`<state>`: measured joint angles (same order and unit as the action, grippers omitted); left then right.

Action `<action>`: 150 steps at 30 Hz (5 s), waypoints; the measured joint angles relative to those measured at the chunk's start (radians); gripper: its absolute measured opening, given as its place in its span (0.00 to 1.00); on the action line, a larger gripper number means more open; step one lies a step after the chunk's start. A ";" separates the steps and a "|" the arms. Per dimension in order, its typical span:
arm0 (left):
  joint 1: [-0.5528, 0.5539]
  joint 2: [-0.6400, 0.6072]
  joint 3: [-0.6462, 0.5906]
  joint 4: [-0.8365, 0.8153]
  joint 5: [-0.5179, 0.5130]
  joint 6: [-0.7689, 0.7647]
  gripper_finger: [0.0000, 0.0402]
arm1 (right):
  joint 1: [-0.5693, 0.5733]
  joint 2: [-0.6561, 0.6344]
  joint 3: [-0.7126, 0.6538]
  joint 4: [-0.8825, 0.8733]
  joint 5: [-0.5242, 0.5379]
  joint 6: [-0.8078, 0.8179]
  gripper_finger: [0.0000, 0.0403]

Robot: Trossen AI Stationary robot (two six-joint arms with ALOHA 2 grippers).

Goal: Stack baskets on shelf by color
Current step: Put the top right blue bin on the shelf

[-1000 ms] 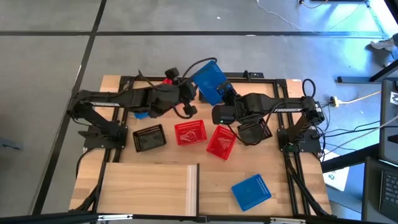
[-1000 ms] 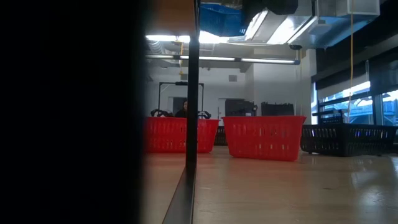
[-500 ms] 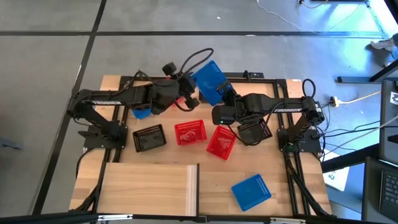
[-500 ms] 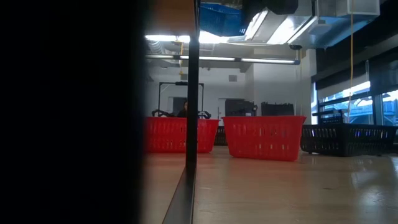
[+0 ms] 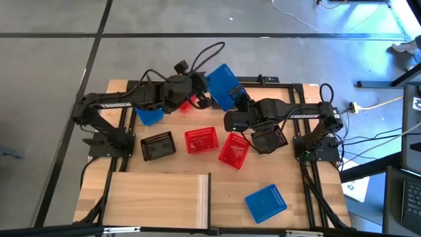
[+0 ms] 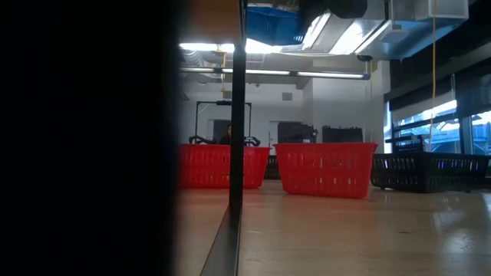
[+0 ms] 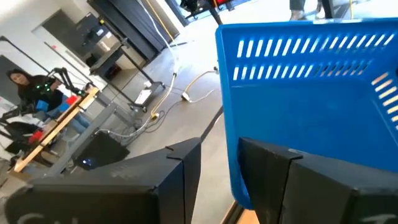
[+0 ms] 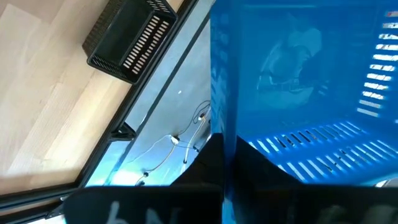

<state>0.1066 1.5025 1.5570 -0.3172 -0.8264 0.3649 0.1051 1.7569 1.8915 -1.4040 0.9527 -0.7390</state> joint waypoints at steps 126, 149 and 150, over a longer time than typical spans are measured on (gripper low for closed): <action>-1.066 -0.499 -0.318 -0.797 0.783 -1.547 0.00 | 0.211 -0.019 0.459 0.153 -0.715 0.843 0.17; -1.170 -0.494 -0.447 -0.835 0.689 -1.591 0.01 | 0.214 -0.019 0.458 0.176 -0.711 0.812 0.17; -1.170 -0.494 -0.447 -0.836 0.689 -1.592 0.03 | 0.214 -0.019 0.458 0.177 -0.711 0.804 0.17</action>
<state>-1.0634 1.0084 1.1099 -1.1536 -0.1371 -1.2266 0.3187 1.7374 2.3497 -1.2274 0.2417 0.0647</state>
